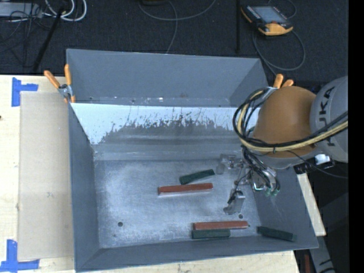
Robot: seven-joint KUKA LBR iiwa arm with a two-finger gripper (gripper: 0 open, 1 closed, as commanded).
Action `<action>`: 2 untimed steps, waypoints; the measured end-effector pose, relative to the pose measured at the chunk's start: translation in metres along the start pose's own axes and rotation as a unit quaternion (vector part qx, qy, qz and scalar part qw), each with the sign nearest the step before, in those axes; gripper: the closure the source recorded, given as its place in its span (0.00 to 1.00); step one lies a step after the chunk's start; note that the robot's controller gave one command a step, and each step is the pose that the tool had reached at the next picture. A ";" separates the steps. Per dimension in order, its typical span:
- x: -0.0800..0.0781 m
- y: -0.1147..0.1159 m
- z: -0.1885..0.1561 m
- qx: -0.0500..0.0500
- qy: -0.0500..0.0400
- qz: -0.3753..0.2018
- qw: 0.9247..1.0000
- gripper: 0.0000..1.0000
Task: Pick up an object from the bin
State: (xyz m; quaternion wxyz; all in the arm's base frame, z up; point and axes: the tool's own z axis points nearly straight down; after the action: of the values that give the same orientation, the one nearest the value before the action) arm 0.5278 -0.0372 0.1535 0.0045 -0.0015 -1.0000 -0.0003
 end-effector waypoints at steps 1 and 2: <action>-0.054 0.059 0.087 -0.001 -0.004 -0.079 0.997 0.00; -0.054 0.048 0.052 0.001 -0.006 -0.117 0.993 0.00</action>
Offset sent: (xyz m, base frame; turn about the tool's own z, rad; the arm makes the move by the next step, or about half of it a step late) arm 0.0540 0.0559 -0.0835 -0.1566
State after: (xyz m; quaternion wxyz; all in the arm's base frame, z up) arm 0.5813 0.0111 0.1009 -0.0019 0.1154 -0.9933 0.0002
